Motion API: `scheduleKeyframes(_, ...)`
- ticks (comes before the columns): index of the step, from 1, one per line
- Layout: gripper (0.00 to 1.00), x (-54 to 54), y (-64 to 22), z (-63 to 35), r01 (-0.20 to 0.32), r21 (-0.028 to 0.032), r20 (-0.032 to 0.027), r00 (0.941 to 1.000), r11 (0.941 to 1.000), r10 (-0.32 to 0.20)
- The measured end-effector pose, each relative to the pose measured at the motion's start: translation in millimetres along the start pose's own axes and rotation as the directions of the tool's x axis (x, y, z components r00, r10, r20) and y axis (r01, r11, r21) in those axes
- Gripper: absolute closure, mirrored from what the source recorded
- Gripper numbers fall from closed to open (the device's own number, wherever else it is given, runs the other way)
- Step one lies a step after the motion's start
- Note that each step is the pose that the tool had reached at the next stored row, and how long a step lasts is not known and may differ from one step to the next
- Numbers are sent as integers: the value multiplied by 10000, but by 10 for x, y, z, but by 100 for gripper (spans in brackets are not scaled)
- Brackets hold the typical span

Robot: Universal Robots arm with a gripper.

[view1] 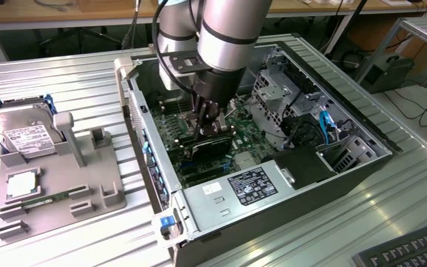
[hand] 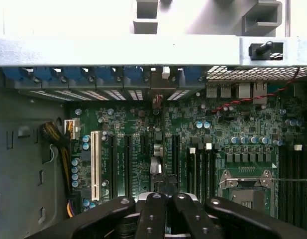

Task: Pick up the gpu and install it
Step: 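Press down on the gpu until it lock into place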

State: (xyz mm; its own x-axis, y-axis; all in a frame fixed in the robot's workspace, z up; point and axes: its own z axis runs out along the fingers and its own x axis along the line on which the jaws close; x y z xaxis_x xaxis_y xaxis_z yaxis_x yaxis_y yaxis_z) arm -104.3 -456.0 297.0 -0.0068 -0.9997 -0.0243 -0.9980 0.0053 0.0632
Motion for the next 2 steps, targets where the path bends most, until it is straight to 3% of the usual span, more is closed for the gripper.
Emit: scheduleKeyframes(2,89,0,0,0,0,0,0,10000,10000,0)
